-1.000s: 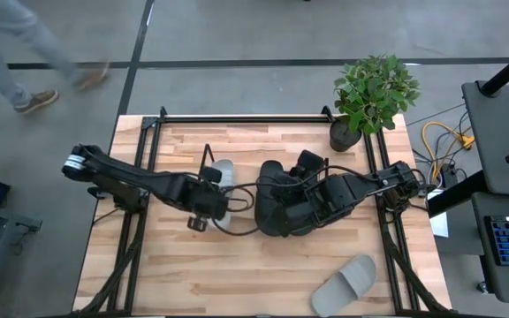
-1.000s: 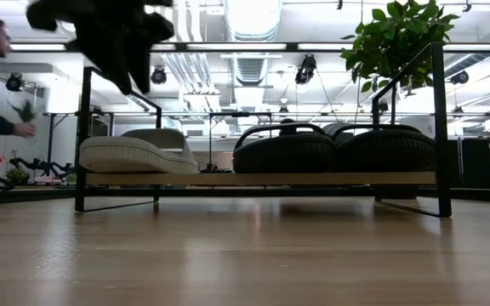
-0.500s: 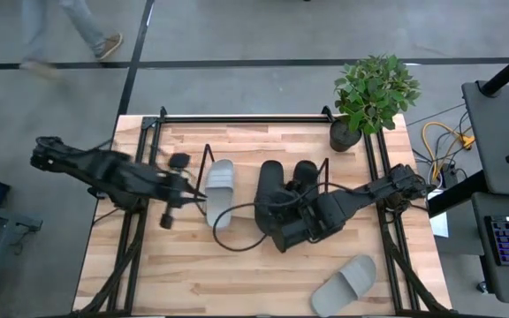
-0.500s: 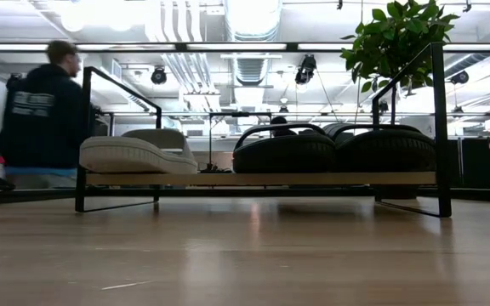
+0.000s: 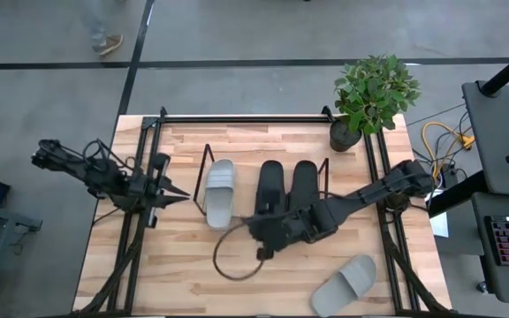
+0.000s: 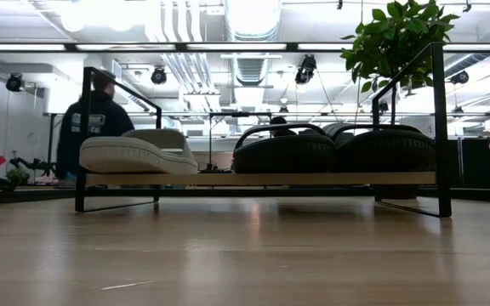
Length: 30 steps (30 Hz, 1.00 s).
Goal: Pick and place slides into the shelf
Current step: Put the left gray slides on the shelf
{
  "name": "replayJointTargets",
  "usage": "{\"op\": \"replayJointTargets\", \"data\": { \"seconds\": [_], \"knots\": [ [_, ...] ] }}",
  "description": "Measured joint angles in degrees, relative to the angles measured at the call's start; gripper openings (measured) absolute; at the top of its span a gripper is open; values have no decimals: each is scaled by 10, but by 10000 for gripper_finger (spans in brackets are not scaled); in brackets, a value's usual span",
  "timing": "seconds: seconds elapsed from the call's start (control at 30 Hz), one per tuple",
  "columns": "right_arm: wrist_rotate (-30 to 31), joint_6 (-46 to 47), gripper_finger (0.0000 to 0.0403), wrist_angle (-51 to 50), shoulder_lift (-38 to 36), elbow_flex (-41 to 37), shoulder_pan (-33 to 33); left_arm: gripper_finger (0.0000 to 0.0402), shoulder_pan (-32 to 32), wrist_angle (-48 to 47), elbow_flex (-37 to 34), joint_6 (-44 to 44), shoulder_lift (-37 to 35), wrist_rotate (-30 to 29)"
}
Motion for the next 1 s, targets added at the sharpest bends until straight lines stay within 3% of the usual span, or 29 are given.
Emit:
{"op": "replayJointTargets", "data": {
  "seconds": [0.13, 0.2, 0.4, 0.57, 0.8, 1.0],
  "knots": [
    [-5, 26, 9, 11, -1, -26, -43, 15, 0, 27, -58, 1, -32, 0],
    [-42, 32, 9, 44, 6, -38, -71, 15, 0, 31, -77, 2, -43, 0],
    [-80, 10, 9, 84, 24, -47, -140, 15, 0, 42, -85, 16, -89, 1],
    [-156, 22, 9, 91, 33, -74, -176, 15, 0, 45, -100, 26, -118, 1],
    [-161, 22, 8, 166, 67, -112, -186, 15, 0, 39, -104, 32, -138, 1],
    [-154, 24, 8, 173, 78, -118, -188, 15, 0, 40, -104, 35, -142, 1]
  ]
}}
